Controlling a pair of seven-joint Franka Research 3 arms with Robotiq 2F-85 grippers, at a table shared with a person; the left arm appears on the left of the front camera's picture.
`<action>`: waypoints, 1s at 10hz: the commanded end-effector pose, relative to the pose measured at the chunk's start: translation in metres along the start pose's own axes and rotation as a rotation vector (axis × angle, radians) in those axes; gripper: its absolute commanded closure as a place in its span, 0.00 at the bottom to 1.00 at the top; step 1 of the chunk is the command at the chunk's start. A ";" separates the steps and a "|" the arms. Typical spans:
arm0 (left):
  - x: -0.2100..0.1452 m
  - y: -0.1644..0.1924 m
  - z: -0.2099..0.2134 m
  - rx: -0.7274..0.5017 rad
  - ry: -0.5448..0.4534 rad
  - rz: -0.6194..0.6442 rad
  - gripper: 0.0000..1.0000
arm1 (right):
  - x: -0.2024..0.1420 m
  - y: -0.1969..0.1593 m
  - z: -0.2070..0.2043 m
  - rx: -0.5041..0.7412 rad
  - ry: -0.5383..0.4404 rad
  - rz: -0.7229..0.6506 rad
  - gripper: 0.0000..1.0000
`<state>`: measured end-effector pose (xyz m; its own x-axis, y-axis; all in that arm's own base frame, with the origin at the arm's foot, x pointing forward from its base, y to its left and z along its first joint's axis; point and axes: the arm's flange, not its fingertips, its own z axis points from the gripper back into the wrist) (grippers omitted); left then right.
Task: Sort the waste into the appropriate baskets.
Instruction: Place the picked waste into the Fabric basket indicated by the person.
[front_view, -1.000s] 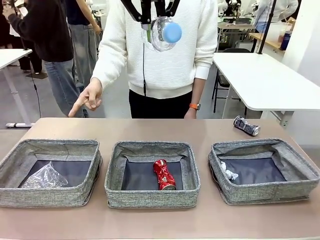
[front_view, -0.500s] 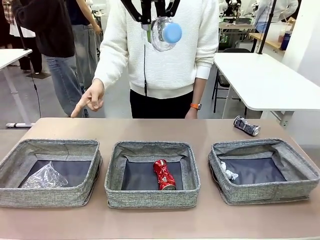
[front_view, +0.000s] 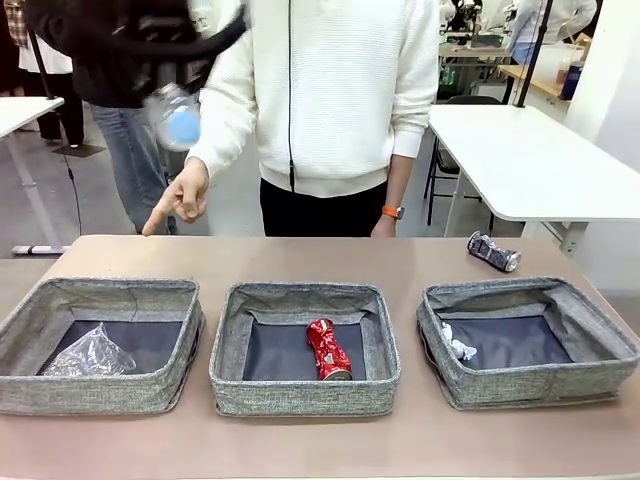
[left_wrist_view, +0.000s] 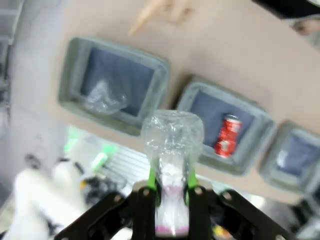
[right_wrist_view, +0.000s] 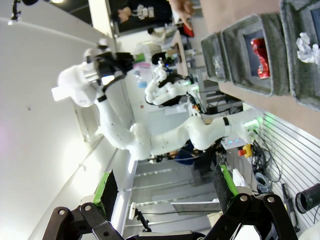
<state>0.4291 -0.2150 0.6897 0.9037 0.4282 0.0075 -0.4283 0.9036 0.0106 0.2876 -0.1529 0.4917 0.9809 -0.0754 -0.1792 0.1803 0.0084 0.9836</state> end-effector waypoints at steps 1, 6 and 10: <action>-0.012 0.088 -0.107 -0.040 0.122 0.142 0.78 | -0.001 0.006 0.001 0.011 0.000 -0.007 0.00; 0.008 0.132 -0.175 -0.112 0.263 0.259 0.78 | -0.001 0.006 0.001 0.011 0.000 -0.007 0.00; 0.009 0.126 -0.170 -0.110 0.227 0.283 0.57 | -0.001 0.006 0.001 0.011 0.000 -0.007 0.00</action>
<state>0.3822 -0.0932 0.5207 0.7399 0.6298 -0.2366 -0.6572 0.7518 -0.0542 0.2876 -0.1530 0.4918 0.9809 -0.0757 -0.1791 0.1803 0.0084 0.9836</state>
